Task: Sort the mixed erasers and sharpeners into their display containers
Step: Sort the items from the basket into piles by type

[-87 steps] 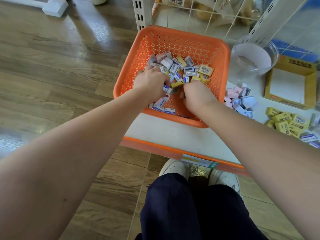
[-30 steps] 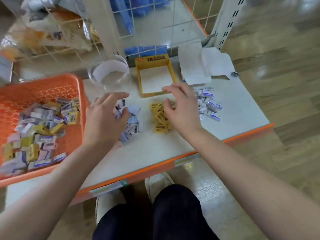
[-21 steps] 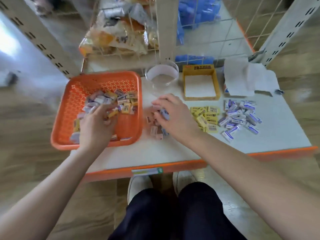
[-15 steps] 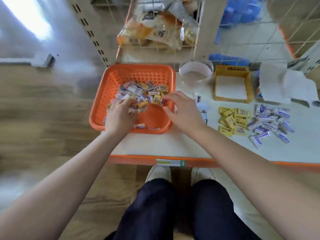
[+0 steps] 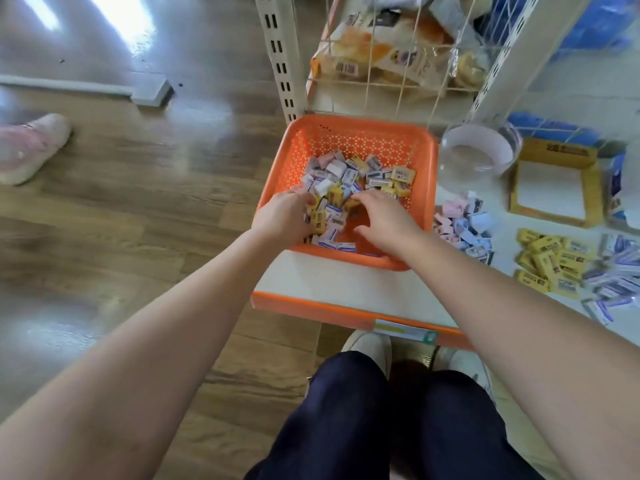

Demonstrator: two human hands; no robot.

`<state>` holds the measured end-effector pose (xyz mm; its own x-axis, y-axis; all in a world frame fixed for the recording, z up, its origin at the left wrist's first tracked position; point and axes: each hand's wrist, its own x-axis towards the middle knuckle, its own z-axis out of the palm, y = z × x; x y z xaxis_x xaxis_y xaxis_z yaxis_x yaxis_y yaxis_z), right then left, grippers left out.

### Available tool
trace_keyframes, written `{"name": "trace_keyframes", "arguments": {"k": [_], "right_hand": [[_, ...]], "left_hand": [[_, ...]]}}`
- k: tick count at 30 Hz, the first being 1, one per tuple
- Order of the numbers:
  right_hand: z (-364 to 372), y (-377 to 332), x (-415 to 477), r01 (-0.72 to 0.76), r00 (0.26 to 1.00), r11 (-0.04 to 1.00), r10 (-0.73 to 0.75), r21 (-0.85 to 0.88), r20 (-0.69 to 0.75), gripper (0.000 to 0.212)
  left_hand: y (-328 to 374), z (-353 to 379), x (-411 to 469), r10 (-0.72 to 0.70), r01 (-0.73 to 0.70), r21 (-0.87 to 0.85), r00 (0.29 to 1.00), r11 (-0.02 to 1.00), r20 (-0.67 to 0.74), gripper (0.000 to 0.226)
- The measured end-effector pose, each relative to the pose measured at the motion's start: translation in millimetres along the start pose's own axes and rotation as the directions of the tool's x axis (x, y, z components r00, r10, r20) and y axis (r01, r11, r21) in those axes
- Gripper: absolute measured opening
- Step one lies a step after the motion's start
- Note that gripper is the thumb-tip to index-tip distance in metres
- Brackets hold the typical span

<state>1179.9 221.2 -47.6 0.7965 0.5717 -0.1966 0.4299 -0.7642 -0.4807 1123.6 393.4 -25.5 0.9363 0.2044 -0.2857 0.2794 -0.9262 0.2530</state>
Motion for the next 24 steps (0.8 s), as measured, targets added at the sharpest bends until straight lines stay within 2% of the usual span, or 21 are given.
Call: {"name": "trace_keyframes", "arguments": {"k": [4, 8, 10, 15, 19, 22, 24], "right_hand": [[0.8, 9.7, 18.5, -0.057, 0.998, 0.994, 0.058, -0.098, 0.01, 0.066], [3.5, 10.1, 31.7, -0.055, 0.998, 0.974, 0.06, -0.222, 0.017, 0.052], [5.8, 8.9, 30.2, -0.083, 0.996, 0.967, 0.085, -0.242, -0.001, 0.042], [10.9, 8.0, 17.8, -0.077, 0.997, 0.938, 0.08, -0.337, -0.004, 0.037], [0.0, 4.0, 14.6, -0.071, 0.997, 0.965, 0.061, -0.251, -0.049, 0.037], [-19.6, 8.2, 3.9, -0.027, 0.984, 0.992, 0.004, -0.124, -0.18, 0.038], [-34.4, 16.2, -8.6, -0.025, 0.96, 0.999, 0.016, -0.028, -0.278, 0.039]], "left_hand": [[0.2, 0.5, 7.0, 0.033, -0.043, 0.119, 0.996, 0.992, 0.08, 0.057], [2.4, 1.5, 10.5, 0.032, -0.048, 0.15, 0.993, 0.988, 0.11, 0.056], [5.2, 4.1, 10.5, 0.03, -0.044, 0.149, 0.995, 0.988, 0.097, 0.054], [6.3, 8.1, 8.4, 0.058, -0.055, 0.082, 0.998, 0.995, -0.026, 0.054], [8.4, 6.2, -2.5, 0.061, -0.072, -0.071, 0.986, 0.995, -0.153, 0.054], [17.5, 3.4, -10.1, 0.064, -0.105, -0.193, 0.977, 0.976, -0.204, 0.047], [30.8, 1.7, -10.7, 0.096, -0.156, -0.271, 0.97, 0.95, -0.224, 0.047]]}}
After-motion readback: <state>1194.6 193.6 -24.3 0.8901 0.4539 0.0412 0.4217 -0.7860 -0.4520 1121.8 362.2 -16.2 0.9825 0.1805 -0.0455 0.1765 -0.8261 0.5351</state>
